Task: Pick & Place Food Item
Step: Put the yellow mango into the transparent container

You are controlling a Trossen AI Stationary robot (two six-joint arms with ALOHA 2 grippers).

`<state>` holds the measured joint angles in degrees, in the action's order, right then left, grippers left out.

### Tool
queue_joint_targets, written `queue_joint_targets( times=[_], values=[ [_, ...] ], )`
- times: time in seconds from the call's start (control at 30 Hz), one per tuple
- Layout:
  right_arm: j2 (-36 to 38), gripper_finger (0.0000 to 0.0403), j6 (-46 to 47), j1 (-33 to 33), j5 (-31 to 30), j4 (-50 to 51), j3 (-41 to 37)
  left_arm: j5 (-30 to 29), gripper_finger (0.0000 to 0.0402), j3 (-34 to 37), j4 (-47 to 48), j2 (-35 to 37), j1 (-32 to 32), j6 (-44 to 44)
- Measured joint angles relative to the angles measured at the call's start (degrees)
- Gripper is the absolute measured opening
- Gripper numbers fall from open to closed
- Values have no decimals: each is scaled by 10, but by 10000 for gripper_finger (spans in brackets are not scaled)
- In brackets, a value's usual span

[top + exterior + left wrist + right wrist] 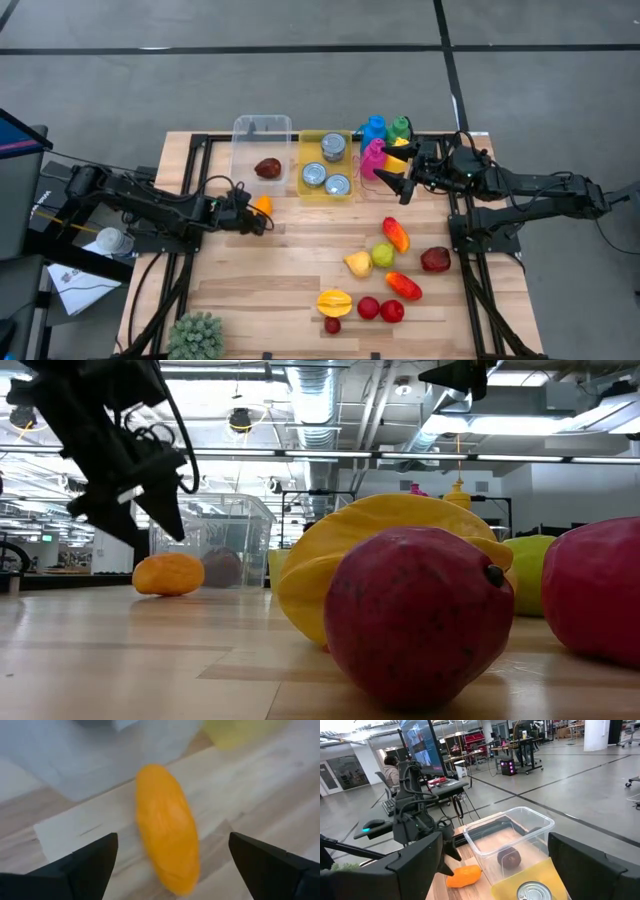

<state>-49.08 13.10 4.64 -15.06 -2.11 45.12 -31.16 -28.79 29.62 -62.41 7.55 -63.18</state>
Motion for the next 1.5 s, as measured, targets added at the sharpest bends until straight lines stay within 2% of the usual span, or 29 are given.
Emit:
queue_joint_targets(
  times=[0.27,0.57,0.7,0.93,1.27,1.4,1.5],
  values=[
    [0,354,0,0,0,0,0,2,354,66,-139,-21,-4,-28],
    [0,354,0,0,0,0,0,10,320,74,-167,-98,-5,-48],
    [0,354,4,0,0,0,0,23,271,74,-173,-115,-5,-51],
    [0,354,5,0,0,7,0,49,135,73,-188,-102,-5,-54],
    [0,354,7,0,0,36,0,141,134,74,-289,-17,3,-53],
    [0,354,29,0,-6,10,0,147,141,73,-333,38,8,-44],
    [9,349,8,0,0,-14,23,147,138,73,-357,85,8,-31]
  ],
)
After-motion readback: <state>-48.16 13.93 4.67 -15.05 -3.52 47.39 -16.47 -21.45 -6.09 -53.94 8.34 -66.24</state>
